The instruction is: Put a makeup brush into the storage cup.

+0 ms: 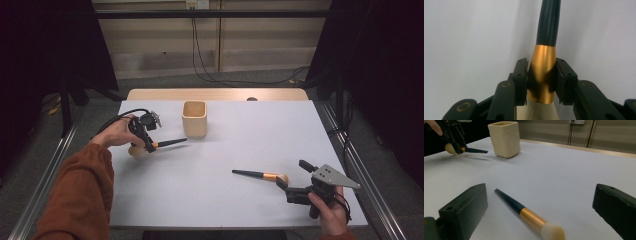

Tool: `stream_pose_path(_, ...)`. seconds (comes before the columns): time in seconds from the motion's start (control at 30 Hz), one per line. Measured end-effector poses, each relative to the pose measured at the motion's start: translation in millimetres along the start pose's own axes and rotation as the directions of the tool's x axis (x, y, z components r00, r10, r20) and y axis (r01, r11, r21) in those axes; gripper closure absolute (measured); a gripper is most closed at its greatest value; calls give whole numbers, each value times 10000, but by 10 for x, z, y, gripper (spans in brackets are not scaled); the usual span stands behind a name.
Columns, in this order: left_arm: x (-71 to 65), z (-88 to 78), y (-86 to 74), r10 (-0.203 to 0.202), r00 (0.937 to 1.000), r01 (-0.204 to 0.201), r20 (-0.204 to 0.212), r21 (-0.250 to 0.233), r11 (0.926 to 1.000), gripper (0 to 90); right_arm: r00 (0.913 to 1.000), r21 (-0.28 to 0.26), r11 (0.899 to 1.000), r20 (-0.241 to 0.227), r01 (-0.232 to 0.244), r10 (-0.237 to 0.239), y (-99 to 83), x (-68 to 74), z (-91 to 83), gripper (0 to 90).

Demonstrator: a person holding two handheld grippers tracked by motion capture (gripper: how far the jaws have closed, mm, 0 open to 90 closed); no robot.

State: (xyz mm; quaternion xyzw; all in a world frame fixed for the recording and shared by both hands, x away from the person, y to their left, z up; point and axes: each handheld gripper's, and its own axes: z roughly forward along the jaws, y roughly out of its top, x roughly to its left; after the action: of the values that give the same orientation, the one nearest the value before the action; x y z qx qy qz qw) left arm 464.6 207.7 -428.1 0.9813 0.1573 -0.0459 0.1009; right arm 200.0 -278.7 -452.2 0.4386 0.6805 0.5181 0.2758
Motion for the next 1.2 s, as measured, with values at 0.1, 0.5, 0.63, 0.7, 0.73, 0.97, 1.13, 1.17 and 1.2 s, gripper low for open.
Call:
stream_pose_path(0.1, -27, -50, -47, -339, 9993, 345, 126, -521, 9980, 658, 10000, 8, 10000, 6, -3, 3, 1, 2, 4, 0)
stream_pose_path(0.5, -137, -169, -241, -1217, 9918, 1268, 384, -1902, 9735, 658, 10000, 20, 10000, 23, -3, 3, 2, 4, 8, 0)
stream_pose_path(0.63, -176, -199, -291, -1395, 9886, 1492, 571, -2394, 9594, 658, 10000, 48, 10000, 6, -15, 15, 4, 9, 13, 0)
stream_pose_path(0.7, -209, -220, -323, -1511, 9865, 1625, 628, -2693, 9492, 658, 10000, 38, 10000, 8, -12, 12, 4, 12, 13, 0)
stream_pose_path(0.73, -220, -227, -333, -1541, 9861, 1655, 627, -2759, 9468, 658, 10000, 39, 10000, 5, 0, 0, 5, 12, 13, 0)
stream_pose_path(0.97, -323, -266, -439, -1851, 9808, 1945, 609, -3652, 9104, 658, 10000, 29, 10000, 15, 6, -6, 6, 13, 16, 0)
stream_pose_path(1.13, -393, -274, -522, -2021, 9775, 2073, 603, -4519, 8677, 658, 10000, 46, 10000, 18, 36, -36, 5, 10, 18, 0)
stream_pose_path(1.17, -414, -267, -535, -2139, 9744, 2211, 699, -4729, 8529, 658, 10000, 47, 10000, 21, 34, -34, 5, 10, 19, 0)
stream_pose_path(1.2, -422, -264, -550, -2086, 9753, 2172, 721, -4820, 8488, 658, 10000, 39, 10000, 23, -3, 3, 6, 13, 19, 0)
